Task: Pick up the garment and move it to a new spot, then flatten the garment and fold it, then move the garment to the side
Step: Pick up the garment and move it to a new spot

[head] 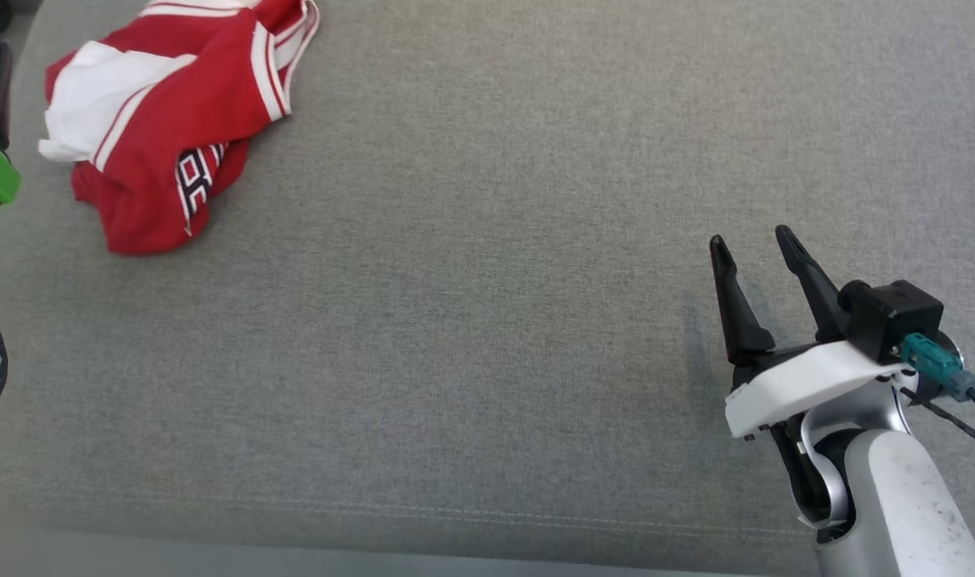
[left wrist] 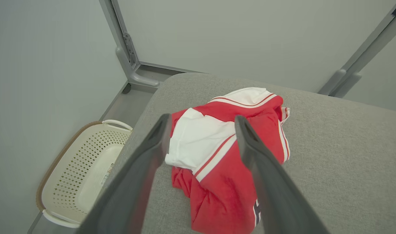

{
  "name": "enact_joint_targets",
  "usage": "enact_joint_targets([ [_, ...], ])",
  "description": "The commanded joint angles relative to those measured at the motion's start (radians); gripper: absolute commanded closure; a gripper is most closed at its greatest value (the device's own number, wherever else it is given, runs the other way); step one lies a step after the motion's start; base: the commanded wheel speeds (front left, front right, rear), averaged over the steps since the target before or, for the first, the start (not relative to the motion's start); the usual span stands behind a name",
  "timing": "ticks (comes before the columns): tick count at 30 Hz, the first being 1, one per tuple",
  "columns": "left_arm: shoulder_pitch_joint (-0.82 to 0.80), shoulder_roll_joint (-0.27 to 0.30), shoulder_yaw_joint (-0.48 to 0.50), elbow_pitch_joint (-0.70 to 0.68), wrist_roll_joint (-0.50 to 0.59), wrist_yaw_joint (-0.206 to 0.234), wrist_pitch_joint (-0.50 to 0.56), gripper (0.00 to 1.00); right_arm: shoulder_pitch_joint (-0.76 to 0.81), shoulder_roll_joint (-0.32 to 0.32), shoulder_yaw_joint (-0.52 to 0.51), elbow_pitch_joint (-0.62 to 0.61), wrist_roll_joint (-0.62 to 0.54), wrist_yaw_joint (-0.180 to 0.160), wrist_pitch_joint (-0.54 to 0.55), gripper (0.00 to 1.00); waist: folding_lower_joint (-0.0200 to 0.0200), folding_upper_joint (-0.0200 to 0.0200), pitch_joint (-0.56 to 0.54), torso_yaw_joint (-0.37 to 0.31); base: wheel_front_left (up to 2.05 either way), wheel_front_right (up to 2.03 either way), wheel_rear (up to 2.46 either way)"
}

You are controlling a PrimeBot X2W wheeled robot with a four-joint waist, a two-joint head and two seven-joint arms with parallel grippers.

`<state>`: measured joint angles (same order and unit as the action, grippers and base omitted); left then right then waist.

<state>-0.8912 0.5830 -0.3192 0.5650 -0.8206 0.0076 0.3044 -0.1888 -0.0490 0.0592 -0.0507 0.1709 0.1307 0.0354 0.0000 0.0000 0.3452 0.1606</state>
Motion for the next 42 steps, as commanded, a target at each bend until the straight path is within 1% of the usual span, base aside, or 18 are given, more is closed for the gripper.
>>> enact_joint_targets([
  [1,-0.025,0.005,0.012,0.024,-0.014,0.002,0.002,0.0,-0.018,-0.003,-0.004,-0.013,-0.011,0.0,0.003,0.0,0.0,0.0,0.106,-0.078,0.0,0.0,0.0],
  [4,-0.046,0.007,0.024,0.075,-0.027,0.008,0.01,0.0,-0.028,-0.003,-0.008,-0.033,-0.021,0.0,0.009,0.0,0.0,0.0,0.147,-0.097,0.0,0.0,0.0],
  [11,-0.073,0.012,0.035,0.158,-0.041,0.012,0.019,0.0,-0.03,-0.008,-0.021,-0.07,-0.037,0.0,0.023,0.0,0.0,0.0,0.213,-0.115,0.0,0.0,0.0],
  [15,-0.079,0.011,0.047,0.211,-0.048,0.03,0.005,0.0,-0.026,-0.01,-0.03,-0.092,-0.046,0.0,0.036,0.0,0.0,0.0,0.245,-0.117,0.0,0.0,0.0],
  [19,-0.083,-0.001,0.055,0.251,-0.054,0.042,-0.012,0.0,-0.025,-0.013,-0.034,-0.11,-0.053,0.0,0.044,0.0,0.0,0.0,0.264,-0.114,0.0,0.0,0.0],
  [23,-0.083,-0.027,0.055,0.283,-0.064,0.038,-0.024,0.0,-0.029,-0.012,-0.034,-0.122,-0.061,0.0,0.052,0.0,0.0,0.0,0.273,-0.109,0.0,0.0,0.0],
  [24,-0.082,-0.032,0.056,0.293,-0.07,0.034,-0.021,0.02,-0.03,-0.013,-0.033,-0.124,-0.062,0.0,0.055,0.0,0.0,0.0,0.275,-0.108,0.0,0.0,0.0],
  [25,-0.081,-0.035,0.049,0.298,-0.066,0.023,-0.022,0.33,-0.031,-0.013,-0.032,-0.125,-0.062,0.0,0.057,0.0,0.0,0.0,0.276,-0.107,0.0,0.0,0.0],
  [27,-0.09,-0.035,0.045,0.305,-0.052,0.018,-0.06,0.84,-0.037,-0.015,-0.032,-0.121,-0.062,0.0,0.056,0.0,0.0,0.0,0.277,-0.106,0.0,0.0,0.0],
  [28,-0.096,-0.036,0.043,0.306,-0.045,0.016,-0.075,1.0,-0.039,-0.016,-0.033,-0.118,-0.063,0.0,0.055,0.0,0.0,0.0,0.275,-0.105,0.0,0.0,0.0],
  [35,-0.147,-0.029,0.016,0.301,-0.001,-0.023,-0.168,1.0,-0.044,-0.014,-0.036,-0.089,-0.056,0.0,0.037,0.0,0.0,0.0,0.231,-0.097,0.0,0.0,0.0],
  [38,-0.175,-0.023,0.003,0.292,0.021,-0.047,-0.203,1.0,-0.046,-0.012,-0.029,-0.063,-0.046,0.0,0.022,0.0,0.0,0.0,0.2,-0.095,0.0,0.0,0.0],
  [42,-0.208,-0.044,-0.034,0.265,0.051,-0.079,-0.227,1.0,-0.052,-0.009,-0.026,-0.028,-0.033,0.0,0.002,0.0,0.0,0.0,0.15,-0.096,0.0,0.0,0.0],
])
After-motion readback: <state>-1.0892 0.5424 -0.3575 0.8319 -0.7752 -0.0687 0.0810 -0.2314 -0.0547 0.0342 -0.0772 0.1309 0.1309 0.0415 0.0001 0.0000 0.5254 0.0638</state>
